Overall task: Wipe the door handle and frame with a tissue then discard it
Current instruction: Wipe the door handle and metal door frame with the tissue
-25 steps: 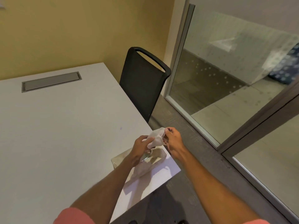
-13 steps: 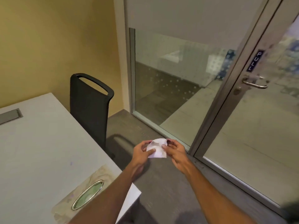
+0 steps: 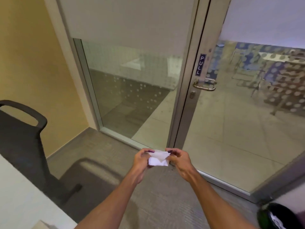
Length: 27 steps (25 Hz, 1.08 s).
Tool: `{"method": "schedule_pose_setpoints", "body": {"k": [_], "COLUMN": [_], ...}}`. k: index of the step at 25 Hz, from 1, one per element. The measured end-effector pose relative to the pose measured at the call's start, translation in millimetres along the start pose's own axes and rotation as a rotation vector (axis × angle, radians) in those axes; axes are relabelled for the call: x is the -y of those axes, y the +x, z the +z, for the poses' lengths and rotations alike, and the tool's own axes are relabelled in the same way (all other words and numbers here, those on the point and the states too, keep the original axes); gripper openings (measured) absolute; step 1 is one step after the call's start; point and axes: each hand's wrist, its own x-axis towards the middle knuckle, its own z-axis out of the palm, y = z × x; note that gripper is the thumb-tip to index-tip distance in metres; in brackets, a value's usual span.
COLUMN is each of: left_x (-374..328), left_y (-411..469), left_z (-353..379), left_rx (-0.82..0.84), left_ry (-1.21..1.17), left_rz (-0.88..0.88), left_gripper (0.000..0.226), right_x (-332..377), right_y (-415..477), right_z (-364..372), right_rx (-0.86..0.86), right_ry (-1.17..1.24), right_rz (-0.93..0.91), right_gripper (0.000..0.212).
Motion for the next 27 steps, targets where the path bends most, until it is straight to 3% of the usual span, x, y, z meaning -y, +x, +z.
{"method": "schedule_pose_setpoints", "body": {"k": [6, 12, 17, 21, 27], "left_x": [-20.6, -52.0, -90.9, -120.0, -151.9], "left_y": [62.0, 151.0, 217.6, 256.4, 303.4], "left_z": [41.0, 65.3, 80.8, 97.8, 128.2], "left_rx": [0.072, 0.253, 0.4, 0.524, 0.532], "left_ry": [0.007, 0.172, 0.2, 0.215, 0.176], "left_rz": [-0.085, 0.027, 0.036, 0.09, 0.149], "left_gripper": [0.025, 0.011, 0.032, 0.042, 0.056], "right_x": [12.8, 41.1, 68.3, 85.1, 108.7], "right_y": [47.1, 122.5, 185.9, 222.1, 268.1], "right_z": [-36.3, -43.5, -37.7, -28.2, -29.9], "right_rx": [-0.03, -0.072, -0.207, -0.189, -0.271], "right_ry": [-0.002, -0.032, -0.003, 0.104, 0.226], "right_rz": [0.012, -0.003, 0.019, 0.059, 0.01], "right_gripper": [0.025, 0.027, 0.018, 0.017, 0.019]}}
